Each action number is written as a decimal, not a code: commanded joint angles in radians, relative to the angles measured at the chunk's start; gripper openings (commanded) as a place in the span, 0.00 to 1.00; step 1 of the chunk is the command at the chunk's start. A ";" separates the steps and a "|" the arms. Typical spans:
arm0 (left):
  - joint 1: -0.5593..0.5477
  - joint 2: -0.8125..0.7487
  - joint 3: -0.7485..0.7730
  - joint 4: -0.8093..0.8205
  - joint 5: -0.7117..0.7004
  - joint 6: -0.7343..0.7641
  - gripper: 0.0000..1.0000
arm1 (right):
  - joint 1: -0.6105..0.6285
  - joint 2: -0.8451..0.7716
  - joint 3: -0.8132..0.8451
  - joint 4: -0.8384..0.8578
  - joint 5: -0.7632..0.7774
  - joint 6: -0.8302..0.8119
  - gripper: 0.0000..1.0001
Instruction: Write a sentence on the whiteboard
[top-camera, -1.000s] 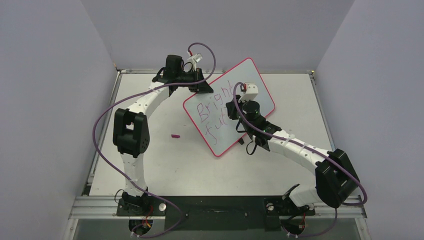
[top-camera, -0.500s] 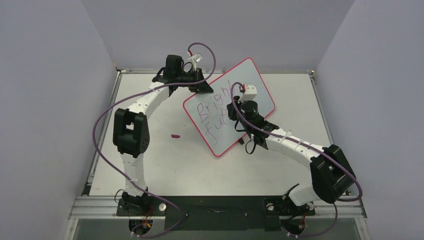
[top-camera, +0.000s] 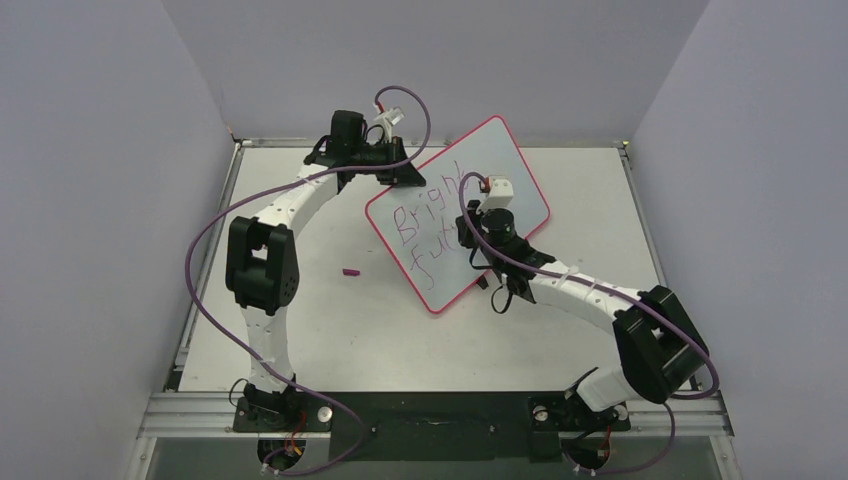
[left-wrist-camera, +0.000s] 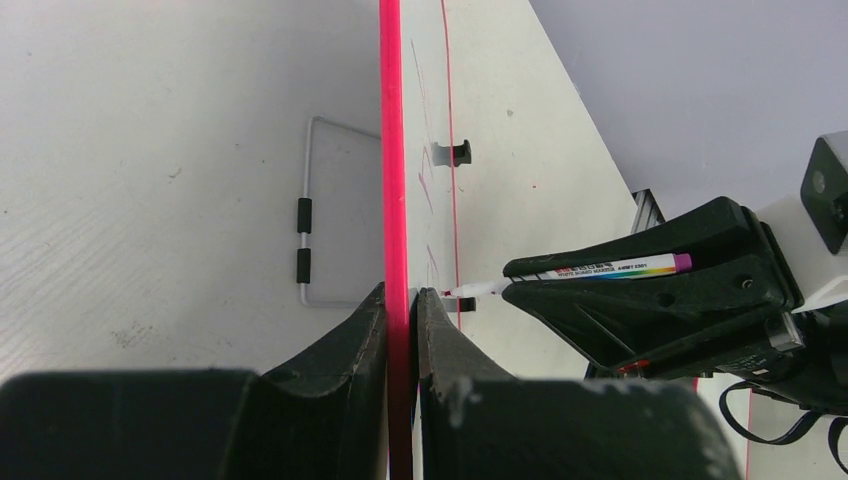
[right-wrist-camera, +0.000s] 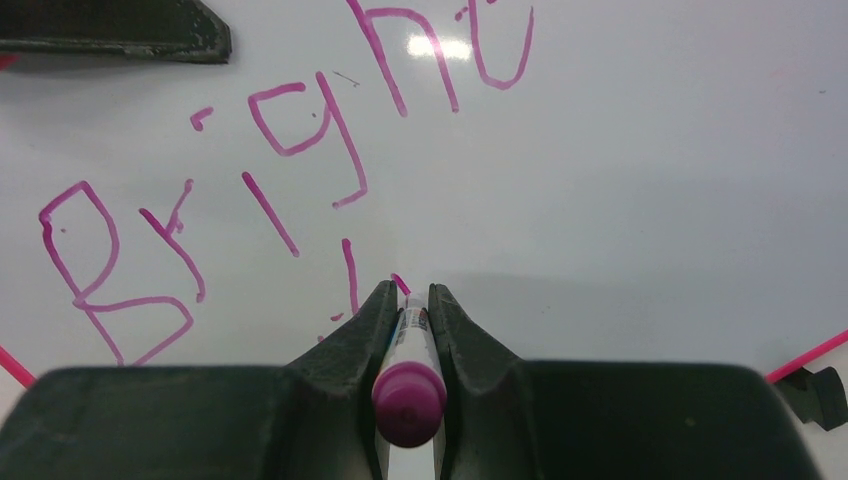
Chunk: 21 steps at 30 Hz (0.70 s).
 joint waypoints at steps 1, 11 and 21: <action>-0.017 -0.053 0.007 0.071 0.033 0.049 0.00 | -0.006 -0.029 -0.057 0.006 0.003 0.010 0.00; -0.019 -0.055 0.005 0.071 0.033 0.049 0.00 | -0.010 -0.060 -0.081 -0.007 0.026 0.015 0.00; -0.018 -0.054 0.005 0.072 0.034 0.049 0.00 | -0.033 -0.026 -0.007 -0.016 0.034 0.001 0.00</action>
